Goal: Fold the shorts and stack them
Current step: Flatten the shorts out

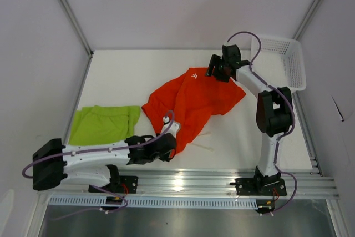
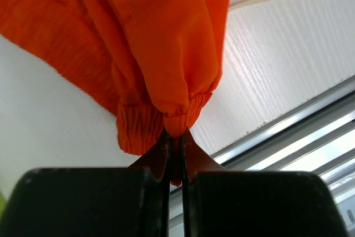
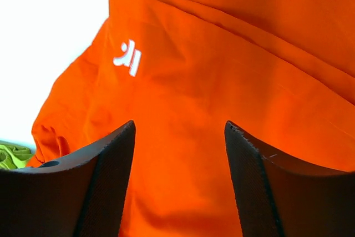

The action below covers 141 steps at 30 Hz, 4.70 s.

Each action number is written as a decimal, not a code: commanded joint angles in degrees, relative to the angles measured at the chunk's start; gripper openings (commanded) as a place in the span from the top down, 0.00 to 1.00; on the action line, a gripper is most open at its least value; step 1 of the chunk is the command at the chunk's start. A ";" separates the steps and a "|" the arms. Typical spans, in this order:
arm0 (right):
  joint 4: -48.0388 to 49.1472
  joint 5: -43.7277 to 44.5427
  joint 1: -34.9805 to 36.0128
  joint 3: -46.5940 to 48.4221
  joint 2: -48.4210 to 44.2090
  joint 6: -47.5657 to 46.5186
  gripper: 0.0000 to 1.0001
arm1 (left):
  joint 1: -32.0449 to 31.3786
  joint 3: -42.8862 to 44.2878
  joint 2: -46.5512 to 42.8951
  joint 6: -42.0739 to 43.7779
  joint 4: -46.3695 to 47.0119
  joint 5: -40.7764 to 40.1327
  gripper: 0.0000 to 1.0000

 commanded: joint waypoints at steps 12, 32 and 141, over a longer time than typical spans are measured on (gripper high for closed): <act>1.46 1.82 9.91 12.69 10.77 -3.32 0.30 | -20.26 4.94 18.82 -6.62 11.60 -11.89 1.00; 6.50 1.66 7.47 4.59 4.74 -2.46 1.00 | -16.85 -7.09 -1.29 -7.32 16.70 -9.25 1.00; 69.66 -51.01 -32.36 -63.95 -14.89 25.00 0.56 | -0.94 -8.41 -20.02 -18.22 -12.75 -12.33 1.00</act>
